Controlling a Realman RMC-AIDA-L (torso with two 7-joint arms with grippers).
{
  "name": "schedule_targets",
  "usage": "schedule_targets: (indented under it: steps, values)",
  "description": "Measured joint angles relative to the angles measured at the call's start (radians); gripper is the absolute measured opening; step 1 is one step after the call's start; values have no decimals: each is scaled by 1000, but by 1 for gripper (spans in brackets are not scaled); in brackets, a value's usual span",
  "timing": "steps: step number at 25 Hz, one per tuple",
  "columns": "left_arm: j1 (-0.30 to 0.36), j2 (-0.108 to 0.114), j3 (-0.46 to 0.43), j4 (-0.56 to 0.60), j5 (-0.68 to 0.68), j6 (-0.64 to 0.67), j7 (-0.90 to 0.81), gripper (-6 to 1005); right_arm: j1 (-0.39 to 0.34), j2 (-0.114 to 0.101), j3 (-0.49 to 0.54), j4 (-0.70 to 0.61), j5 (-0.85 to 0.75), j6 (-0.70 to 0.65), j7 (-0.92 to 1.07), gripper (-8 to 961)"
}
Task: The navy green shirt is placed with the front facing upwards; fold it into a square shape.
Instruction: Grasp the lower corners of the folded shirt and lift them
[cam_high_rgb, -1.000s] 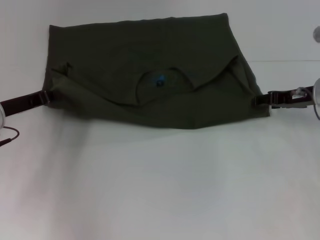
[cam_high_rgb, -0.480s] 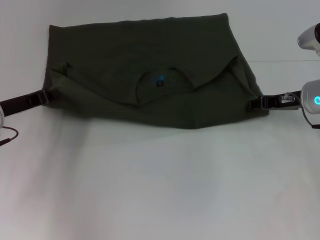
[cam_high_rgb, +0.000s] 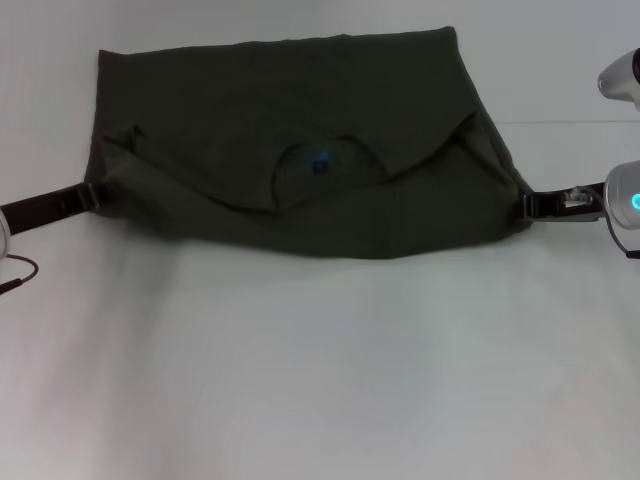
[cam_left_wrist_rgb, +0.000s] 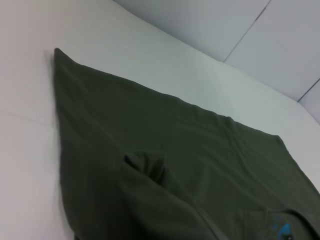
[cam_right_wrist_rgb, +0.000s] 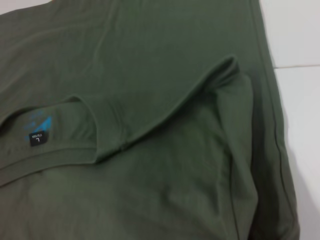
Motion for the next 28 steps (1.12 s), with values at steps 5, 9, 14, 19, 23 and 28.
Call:
schedule_targets:
  steps: [5, 9, 14, 19, 23, 28]
  values:
    - [5, 12, 1, 6, 8, 76, -4, 35, -13, -5, 20, -52, 0, -111, 1, 68]
    - [12, 29, -5, 37, 65, 203, -39, 36, -32, -10, 48, -136, 0, -285, 1, 68]
    - [59, 39, -10, 165, 234, 436, -156, 36, -87, -31, 74, -218, -1, -532, 1, 68]
    - [94, 47, -49, 240, 313, 653, -179, 36, -139, -57, 114, -248, 0, -736, -10, 68]
    - [90, 59, -74, 248, 403, 799, -176, 36, -174, -76, 128, -248, -2, -851, -37, 69]
    - [84, 64, -73, 248, 495, 936, -153, 36, -204, -86, 129, -243, -8, -947, -76, 69]
